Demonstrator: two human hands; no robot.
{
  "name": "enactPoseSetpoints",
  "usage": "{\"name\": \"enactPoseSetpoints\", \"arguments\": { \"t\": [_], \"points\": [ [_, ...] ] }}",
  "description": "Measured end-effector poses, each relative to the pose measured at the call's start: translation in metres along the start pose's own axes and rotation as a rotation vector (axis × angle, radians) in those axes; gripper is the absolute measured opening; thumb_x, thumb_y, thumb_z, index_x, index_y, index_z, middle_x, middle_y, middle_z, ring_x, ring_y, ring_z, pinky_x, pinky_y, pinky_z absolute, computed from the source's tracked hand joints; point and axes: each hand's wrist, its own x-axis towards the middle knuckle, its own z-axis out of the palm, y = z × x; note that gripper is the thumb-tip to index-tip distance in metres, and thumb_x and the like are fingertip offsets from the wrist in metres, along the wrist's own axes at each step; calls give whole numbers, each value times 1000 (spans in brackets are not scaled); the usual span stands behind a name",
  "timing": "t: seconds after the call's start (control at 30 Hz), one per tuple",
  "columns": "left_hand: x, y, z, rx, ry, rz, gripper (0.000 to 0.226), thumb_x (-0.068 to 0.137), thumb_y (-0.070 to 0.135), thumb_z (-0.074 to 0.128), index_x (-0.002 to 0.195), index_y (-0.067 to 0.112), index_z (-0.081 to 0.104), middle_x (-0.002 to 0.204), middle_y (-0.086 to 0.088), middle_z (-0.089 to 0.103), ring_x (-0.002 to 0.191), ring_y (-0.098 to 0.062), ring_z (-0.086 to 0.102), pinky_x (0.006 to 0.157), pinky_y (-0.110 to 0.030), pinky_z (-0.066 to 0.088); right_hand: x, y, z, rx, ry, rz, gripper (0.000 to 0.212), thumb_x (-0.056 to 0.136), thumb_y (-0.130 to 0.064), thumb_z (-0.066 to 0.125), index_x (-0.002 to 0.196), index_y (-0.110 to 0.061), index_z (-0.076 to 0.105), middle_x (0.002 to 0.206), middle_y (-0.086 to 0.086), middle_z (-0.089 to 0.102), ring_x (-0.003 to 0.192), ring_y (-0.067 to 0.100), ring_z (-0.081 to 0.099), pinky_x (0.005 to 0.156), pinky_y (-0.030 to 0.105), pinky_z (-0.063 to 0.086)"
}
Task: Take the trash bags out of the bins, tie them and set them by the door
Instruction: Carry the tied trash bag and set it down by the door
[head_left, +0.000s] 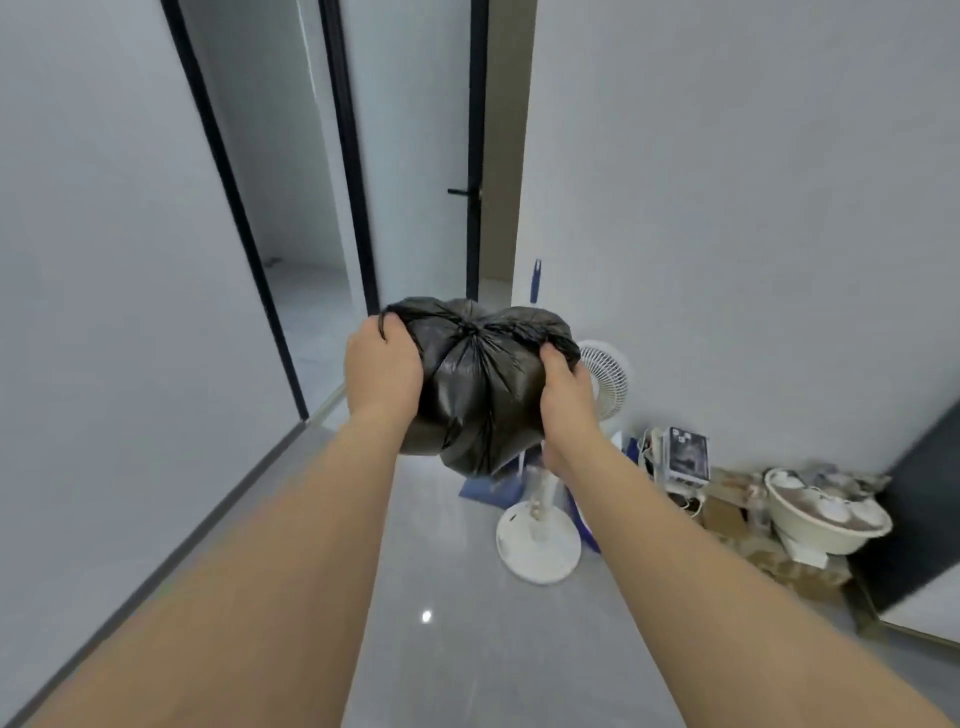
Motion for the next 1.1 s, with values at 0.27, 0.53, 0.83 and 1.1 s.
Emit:
{"name": "enactPoseSetpoints", "arguments": {
  "t": [0.27,0.53,0.83,1.1],
  "points": [
    [-15,96,23,-26,-26,51,44,99,36,26,114,12,60,114,-9,61,104,-29,56,97,-48,46,-5,-94,-33,89,-11,-103,47,90,-43,53,129,-19,47,122,5,60,107,26,60,97,46,49],
    [-49,148,68,-68,-173,119,43,102,32,27,123,7,55,128,-14,56,116,-33,50,97,-38,38,-13,-131,-99,149,128,-183,38,92,-37,53,124,-16,49,115,4,62,102,24,61,85,36,49],
    [-112,196,138,-137,-470,225,44,100,33,26,118,8,57,119,-11,58,108,-30,53,97,-43,42,-45,-166,-199,188,400,-290,37,93,-35,51,125,-15,52,115,5,64,98,21,62,69,29,48],
    [-236,245,214,-196,-717,309,42,100,30,28,119,6,57,123,-14,58,111,-32,53,96,-39,41,-104,-185,-336,201,673,-347,38,88,-41,53,120,-20,50,110,3,62,98,26,61,91,44,51]
  ]
}}
